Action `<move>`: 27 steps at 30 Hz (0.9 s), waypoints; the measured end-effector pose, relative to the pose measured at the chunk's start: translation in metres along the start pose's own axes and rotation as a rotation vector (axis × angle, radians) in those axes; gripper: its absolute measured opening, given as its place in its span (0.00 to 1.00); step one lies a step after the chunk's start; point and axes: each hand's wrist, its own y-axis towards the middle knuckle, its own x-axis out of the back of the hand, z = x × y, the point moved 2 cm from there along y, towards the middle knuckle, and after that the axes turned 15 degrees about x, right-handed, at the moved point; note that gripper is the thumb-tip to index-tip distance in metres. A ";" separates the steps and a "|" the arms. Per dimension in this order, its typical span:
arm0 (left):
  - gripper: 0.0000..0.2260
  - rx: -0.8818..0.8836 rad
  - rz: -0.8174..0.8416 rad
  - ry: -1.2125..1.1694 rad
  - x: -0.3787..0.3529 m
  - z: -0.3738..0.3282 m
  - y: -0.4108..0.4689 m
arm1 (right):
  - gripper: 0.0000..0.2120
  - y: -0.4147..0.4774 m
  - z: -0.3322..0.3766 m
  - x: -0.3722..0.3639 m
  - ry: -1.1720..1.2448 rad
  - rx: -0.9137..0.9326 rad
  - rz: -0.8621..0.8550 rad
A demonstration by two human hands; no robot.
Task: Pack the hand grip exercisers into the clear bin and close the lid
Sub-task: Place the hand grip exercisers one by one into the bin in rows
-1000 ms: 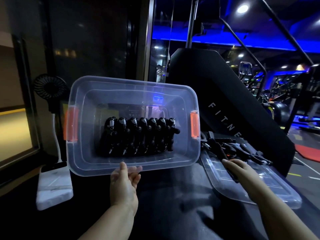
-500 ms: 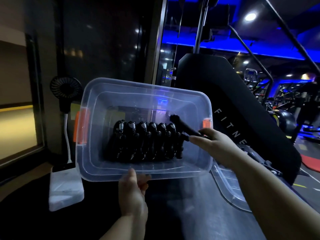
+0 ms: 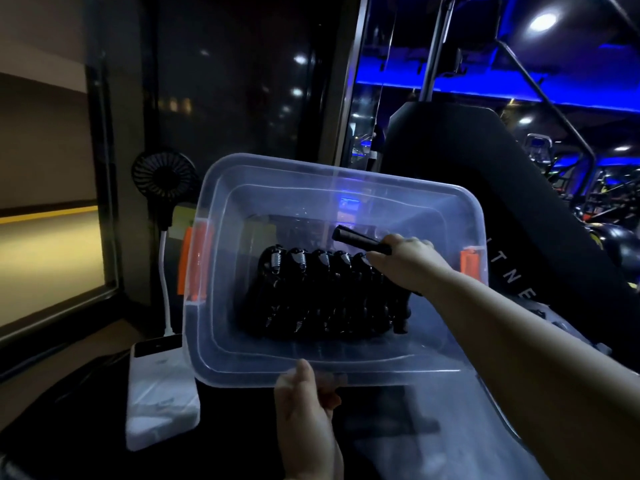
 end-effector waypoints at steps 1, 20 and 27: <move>0.10 -0.006 -0.012 -0.005 0.000 0.001 0.001 | 0.21 0.007 0.002 -0.005 0.004 0.007 0.007; 0.15 -0.092 0.039 -0.044 0.005 0.018 0.023 | 0.23 0.077 0.077 -0.065 0.023 0.263 -0.041; 0.16 -0.091 0.117 0.000 0.006 0.016 0.018 | 0.36 0.075 0.070 -0.073 0.102 0.179 -0.030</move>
